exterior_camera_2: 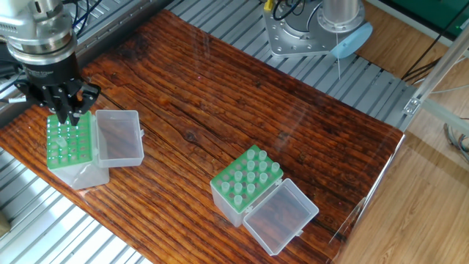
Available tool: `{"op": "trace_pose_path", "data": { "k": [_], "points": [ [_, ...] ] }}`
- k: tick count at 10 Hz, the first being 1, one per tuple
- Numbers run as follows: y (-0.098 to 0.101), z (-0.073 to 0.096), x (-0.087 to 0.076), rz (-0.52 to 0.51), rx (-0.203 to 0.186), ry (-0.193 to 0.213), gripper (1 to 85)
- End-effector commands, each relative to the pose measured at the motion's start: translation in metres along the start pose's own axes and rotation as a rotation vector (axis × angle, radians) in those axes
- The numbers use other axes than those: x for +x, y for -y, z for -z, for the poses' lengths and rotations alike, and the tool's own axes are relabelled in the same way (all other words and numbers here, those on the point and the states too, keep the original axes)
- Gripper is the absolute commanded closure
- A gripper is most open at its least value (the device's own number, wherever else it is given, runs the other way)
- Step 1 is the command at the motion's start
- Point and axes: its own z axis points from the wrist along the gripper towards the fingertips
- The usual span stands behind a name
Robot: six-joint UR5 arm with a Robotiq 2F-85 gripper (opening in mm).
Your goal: Transfer all large pipette tips from one holder to another
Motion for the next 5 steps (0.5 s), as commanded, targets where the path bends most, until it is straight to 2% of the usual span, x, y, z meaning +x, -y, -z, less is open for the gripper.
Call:
{"op": "trace_pose_path", "data": {
  "k": [1, 3, 5],
  "points": [
    [0.0073, -0.0152, -0.0023, 0.042, -0.002, 0.01, 59.0],
    [0.0085, -0.0152, 0.0015, 0.062, 0.004, -0.004, 59.0],
    [0.0077, -0.0152, -0.0023, 0.077, 0.002, 0.011, 59.0]
  ]
}}
